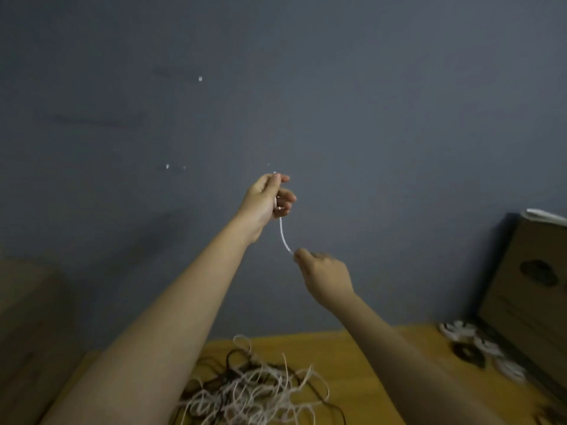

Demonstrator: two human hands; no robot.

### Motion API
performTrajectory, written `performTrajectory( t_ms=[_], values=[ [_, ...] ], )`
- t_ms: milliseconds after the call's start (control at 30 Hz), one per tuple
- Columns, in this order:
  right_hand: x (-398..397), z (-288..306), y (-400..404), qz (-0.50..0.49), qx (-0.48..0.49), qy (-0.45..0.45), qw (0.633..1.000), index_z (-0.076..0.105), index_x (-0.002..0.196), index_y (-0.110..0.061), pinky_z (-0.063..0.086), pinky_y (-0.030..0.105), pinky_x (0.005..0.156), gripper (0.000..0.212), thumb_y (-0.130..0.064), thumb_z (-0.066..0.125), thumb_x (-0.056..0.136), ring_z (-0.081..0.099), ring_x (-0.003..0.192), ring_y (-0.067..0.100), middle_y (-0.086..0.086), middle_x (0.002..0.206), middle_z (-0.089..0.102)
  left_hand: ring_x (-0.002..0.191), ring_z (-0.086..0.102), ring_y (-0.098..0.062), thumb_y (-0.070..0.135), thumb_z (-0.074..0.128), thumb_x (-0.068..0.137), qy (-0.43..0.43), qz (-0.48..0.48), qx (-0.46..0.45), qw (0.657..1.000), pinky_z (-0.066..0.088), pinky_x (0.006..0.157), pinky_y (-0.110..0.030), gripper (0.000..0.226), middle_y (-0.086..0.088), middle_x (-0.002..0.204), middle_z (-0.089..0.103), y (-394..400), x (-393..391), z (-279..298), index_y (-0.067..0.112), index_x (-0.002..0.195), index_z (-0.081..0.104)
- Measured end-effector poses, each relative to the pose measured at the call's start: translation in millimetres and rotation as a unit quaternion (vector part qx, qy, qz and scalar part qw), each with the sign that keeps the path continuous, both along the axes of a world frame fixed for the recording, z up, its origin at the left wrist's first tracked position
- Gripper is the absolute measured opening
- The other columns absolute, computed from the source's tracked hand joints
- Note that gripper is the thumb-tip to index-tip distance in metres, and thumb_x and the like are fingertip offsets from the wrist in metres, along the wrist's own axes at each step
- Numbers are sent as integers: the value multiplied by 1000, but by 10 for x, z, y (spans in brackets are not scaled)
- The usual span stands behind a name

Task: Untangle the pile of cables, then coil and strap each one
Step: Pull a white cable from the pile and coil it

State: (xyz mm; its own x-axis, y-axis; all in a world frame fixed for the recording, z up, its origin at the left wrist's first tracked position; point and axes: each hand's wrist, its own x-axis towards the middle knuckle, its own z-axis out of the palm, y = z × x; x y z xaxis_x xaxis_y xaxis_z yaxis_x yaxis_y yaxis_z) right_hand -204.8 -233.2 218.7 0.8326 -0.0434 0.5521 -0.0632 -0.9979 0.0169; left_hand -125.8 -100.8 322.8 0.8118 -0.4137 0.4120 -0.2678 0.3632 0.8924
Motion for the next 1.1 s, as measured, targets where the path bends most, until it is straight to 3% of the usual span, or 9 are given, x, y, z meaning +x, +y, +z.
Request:
performTrajectory(
  t_ms=[233, 367, 467, 567, 633, 767, 933, 1000, 1100],
  values=[
    [-632, -912, 694, 123, 15, -26, 992, 66, 113, -5, 43, 35, 42, 26, -5, 62, 88, 59, 68, 31, 9, 77, 61, 69, 64, -12, 27, 38, 103, -50, 4, 201, 978, 51, 67, -23, 10, 1, 86, 68, 307, 89, -1250, 25, 97, 45],
    [-856, -1281, 871, 115, 26, -47, 992, 68, 104, -6, 47, 36, 45, 16, -9, 62, 88, 60, 70, 32, 8, 78, 62, 78, 62, -13, 27, 35, 104, -201, -76, 402, 890, 50, 78, -30, 22, -1, 104, 63, 604, -1, -2067, 15, 117, 46],
    [-978, -1444, 941, 69, 23, -88, 993, 71, 96, -10, 44, 33, 45, 12, -17, 71, 85, 61, 66, 30, 6, 76, 62, 79, 61, -15, 36, 33, 103, -255, -129, 451, 846, 49, 77, -35, 26, 15, 94, 58, 819, -240, -2484, 21, 119, 46],
    [-1095, -1525, 915, -21, 56, -116, 991, 72, 88, -13, 44, 31, 43, 22, -34, 72, 82, 63, 63, 29, 6, 75, 64, 58, 54, -9, 39, 31, 103, -172, -187, 424, 869, 44, 58, -29, 28, 12, 73, 65, 983, -505, -2737, 25, 110, 55],
    [-1158, -1576, 866, -65, 91, -115, 987, 71, 79, -14, 43, 30, 43, 31, -44, 70, 77, 62, 59, 30, 6, 72, 64, 46, 44, -3, 33, 30, 105, -126, -242, 375, 886, 36, 52, -20, 36, 6, 57, 57, 1047, -678, -2813, 14, 99, 59],
    [-1093, -1713, 720, -43, 265, -12, 963, 75, 78, -15, 44, 34, 57, 33, -47, 72, 74, 57, 64, 22, 5, 75, 66, 45, 34, -6, 34, 21, 105, 0, -311, 321, 894, 31, 48, -16, 50, 8, 49, 42, 1106, -821, -2862, 7, 84, 58],
    [-920, -2108, 784, -6, 487, 105, 867, 70, 78, -21, 38, 26, 57, 15, -32, 66, 87, 50, 52, -2, -15, 58, 59, 42, 23, -5, 23, 30, 105, 118, -345, 249, 897, 22, 40, -14, 32, 11, 49, 35, 1104, -742, -2938, 13, 79, 44],
    [-922, -2239, 799, -11, 534, 125, 836, 67, 81, -17, 41, 23, 51, 17, -29, 62, 92, 51, 46, 3, -12, 56, 60, 40, 23, -5, 23, 30, 105, 155, -285, 221, 920, 22, 39, -14, 31, 11, 48, 36, 1077, -615, -2950, 13, 80, 46],
    [-980, -2219, 755, -13, 628, 163, 761, 68, 87, -22, 47, 22, 47, 9, -30, 65, 90, 61, 53, 12, -2, 63, 66, 42, 27, -5, 26, 32, 105, 87, -160, 270, 946, 24, 43, -19, 32, 11, 48, 37, 1022, -375, -2980, 15, 82, 52]
  ],
)
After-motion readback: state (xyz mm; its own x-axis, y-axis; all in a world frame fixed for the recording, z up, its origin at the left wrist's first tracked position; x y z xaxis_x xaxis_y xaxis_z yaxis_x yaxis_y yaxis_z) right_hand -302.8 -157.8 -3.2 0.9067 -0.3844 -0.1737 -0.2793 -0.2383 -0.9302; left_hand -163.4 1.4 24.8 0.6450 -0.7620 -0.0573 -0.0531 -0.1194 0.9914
